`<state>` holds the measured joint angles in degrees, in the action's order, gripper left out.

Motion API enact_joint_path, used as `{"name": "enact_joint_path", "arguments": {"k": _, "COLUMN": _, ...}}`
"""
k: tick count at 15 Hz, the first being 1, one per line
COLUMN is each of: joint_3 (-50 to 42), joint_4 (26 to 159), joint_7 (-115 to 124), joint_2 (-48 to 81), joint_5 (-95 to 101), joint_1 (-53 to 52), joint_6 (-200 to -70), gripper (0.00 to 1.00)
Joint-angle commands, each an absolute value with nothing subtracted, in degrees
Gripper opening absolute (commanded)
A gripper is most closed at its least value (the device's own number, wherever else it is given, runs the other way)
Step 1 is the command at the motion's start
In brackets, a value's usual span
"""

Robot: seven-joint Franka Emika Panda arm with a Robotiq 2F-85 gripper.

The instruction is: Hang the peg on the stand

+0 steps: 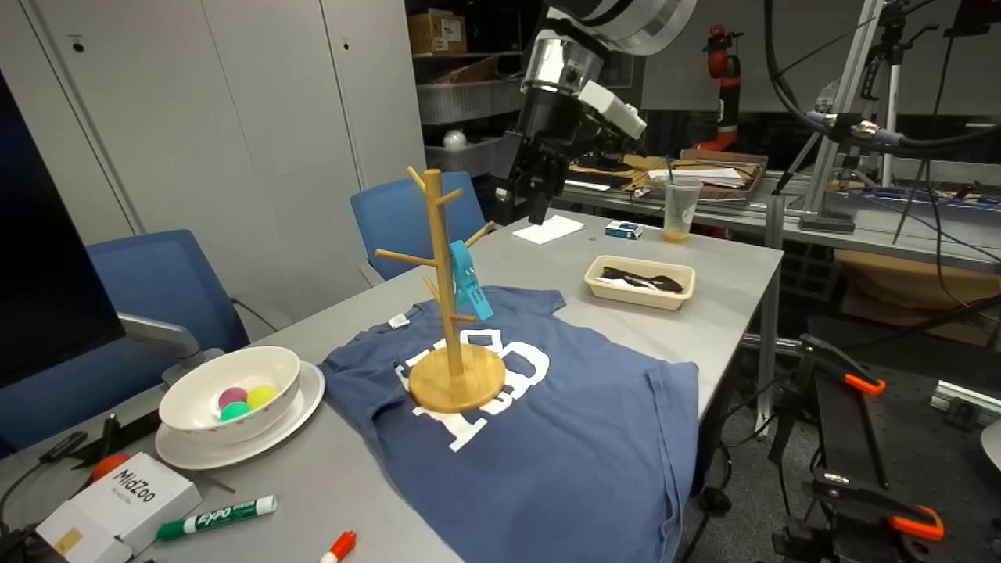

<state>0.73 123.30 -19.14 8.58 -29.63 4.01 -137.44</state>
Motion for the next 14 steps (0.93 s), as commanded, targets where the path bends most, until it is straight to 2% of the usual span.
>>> {"name": "enact_joint_path", "arguments": {"k": 1, "joint_3": 0.88, "joint_4": 129.52, "joint_7": -13.53, "joint_2": 0.95, "joint_5": -23.10, "joint_1": 2.07, "joint_6": -140.55, "gripper": 1.00}}
{"name": "enact_joint_path", "arguments": {"k": 14, "joint_3": 3.32, "joint_4": 141.71, "joint_7": 1.18, "joint_2": -18.07, "joint_5": -3.82, "joint_1": -0.20, "joint_6": -144.79, "gripper": 1.00}}
